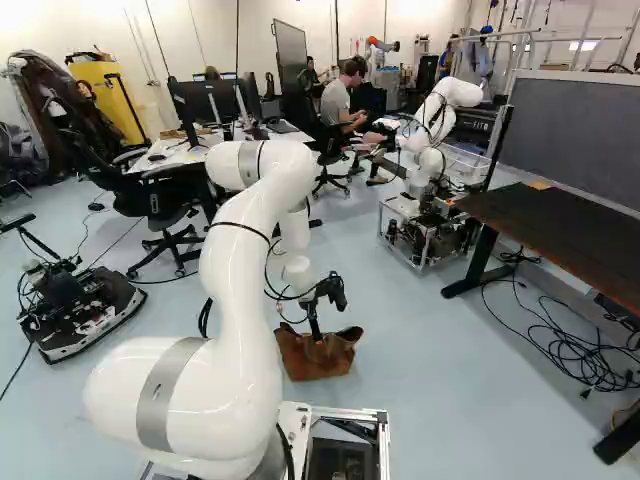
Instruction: Pick up the bag on the ground and place it on the table
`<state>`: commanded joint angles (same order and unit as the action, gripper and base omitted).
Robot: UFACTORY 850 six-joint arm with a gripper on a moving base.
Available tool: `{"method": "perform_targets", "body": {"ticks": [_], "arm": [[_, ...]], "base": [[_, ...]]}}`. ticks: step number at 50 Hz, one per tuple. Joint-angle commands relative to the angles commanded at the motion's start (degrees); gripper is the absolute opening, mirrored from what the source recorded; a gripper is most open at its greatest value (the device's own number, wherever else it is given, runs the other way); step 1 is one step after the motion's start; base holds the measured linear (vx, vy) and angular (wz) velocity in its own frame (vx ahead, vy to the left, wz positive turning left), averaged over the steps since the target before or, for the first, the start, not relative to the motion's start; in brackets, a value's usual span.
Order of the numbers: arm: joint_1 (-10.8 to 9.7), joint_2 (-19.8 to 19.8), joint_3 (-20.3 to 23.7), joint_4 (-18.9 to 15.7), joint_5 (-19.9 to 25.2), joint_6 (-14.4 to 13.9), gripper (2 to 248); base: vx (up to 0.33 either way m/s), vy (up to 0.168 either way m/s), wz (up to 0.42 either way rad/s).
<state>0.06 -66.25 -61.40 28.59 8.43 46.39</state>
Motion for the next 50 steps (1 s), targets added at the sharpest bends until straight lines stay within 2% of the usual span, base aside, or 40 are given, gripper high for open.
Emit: {"method": "perform_targets", "body": {"ticks": [20, 29, 50], "arm": [[0.0, -4.5, -3.6, 0.0, -1.3, 11.4, 247], [0.0, -6.6, -5.3, 0.0, -1.5, 12.5, 247], [0.0, -11.2, -9.4, 0.0, -1.5, 12.6, 247]], "base": [[0.000, 0.000, 0.000], [0.000, 0.000, 0.000], [0.000, 0.000, 0.000]]}}
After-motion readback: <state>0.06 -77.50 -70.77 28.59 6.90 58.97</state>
